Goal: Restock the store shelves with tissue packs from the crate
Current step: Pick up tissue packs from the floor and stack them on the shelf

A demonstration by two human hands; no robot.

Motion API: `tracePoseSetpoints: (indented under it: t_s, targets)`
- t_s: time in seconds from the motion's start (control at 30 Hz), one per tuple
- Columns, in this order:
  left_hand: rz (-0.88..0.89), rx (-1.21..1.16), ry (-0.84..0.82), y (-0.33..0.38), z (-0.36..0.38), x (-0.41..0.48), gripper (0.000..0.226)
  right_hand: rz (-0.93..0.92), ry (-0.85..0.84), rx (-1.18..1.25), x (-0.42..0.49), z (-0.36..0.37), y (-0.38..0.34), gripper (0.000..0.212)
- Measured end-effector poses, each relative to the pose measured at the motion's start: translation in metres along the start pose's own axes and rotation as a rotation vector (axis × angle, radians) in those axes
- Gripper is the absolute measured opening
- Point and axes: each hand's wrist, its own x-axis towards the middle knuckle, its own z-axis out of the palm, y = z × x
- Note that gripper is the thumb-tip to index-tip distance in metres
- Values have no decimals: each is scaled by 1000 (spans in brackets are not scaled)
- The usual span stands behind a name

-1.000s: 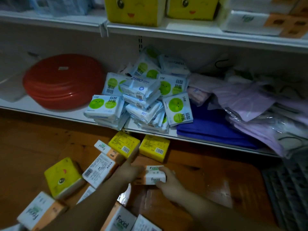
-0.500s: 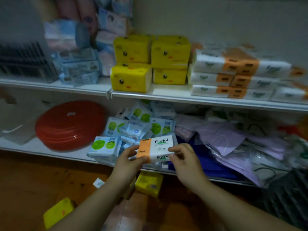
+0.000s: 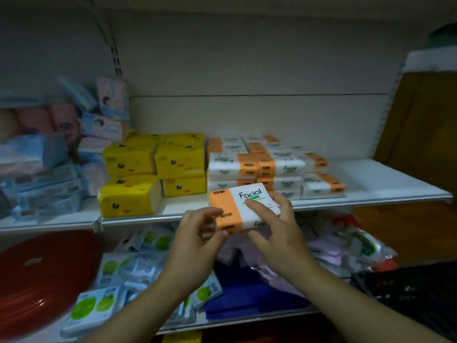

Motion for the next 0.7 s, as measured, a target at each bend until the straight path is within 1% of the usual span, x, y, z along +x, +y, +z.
tracePoseSetpoints:
  t_s: [0.1,0.17,0.23,0.3,0.4,0.47,0.53,0.7]
  targets:
    - [93,43,-140,19,24,20,42,29,120,-24,6,-35,18,48]
    - [148,129,-216,29,38,37,42,73,215,-68,11,-58,33,46]
    - [228,284,-223,37,52,58,46,124,340,-74,17,-81,54,45]
    - [306,486,-211,45,63,80,51,213,402,-30,24,-101,76,45]
    - [372,877,-270,49,82,110,67,331,369,-28,36,-118,107,44]
    - [350,1041,-351,46,90,122,72,377,293,-96,45,-121,123,44]
    - [301,1105,-399,42,96,128,73,385,225,-172,53,-122,136,43]
    - [292,1118,-372,34,101,131,74,381,85,-328,81,-120,154,39]
